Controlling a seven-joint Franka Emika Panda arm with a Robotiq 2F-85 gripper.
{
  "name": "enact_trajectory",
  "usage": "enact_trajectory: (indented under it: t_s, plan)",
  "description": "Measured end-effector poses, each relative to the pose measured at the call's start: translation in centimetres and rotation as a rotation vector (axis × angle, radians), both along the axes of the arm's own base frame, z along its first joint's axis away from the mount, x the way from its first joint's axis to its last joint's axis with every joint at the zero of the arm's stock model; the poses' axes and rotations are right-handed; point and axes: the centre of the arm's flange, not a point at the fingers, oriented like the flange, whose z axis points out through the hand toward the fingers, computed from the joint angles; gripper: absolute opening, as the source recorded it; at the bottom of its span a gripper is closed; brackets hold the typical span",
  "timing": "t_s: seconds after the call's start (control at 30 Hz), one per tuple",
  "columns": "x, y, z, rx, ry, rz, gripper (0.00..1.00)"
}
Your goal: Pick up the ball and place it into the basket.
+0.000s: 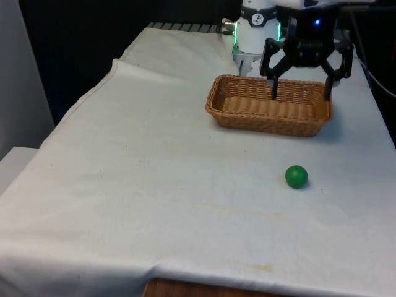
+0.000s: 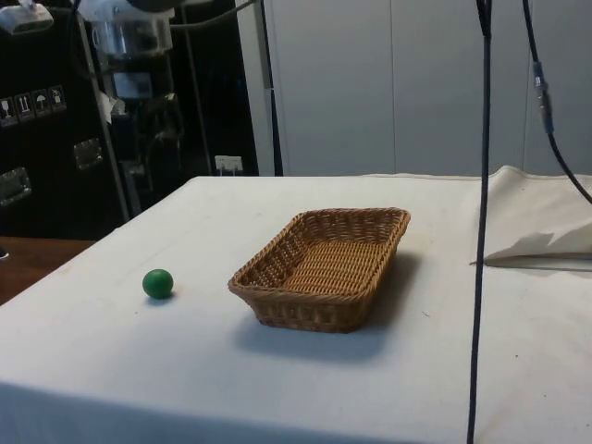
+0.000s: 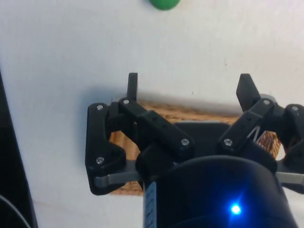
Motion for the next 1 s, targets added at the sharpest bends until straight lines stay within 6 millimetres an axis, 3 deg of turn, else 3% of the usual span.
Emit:
enact_trajectory:
  t_s: [1.0]
  plan:
    - [5.4,0.1,-6.5,0.022,-0.032,0.079,1.00]
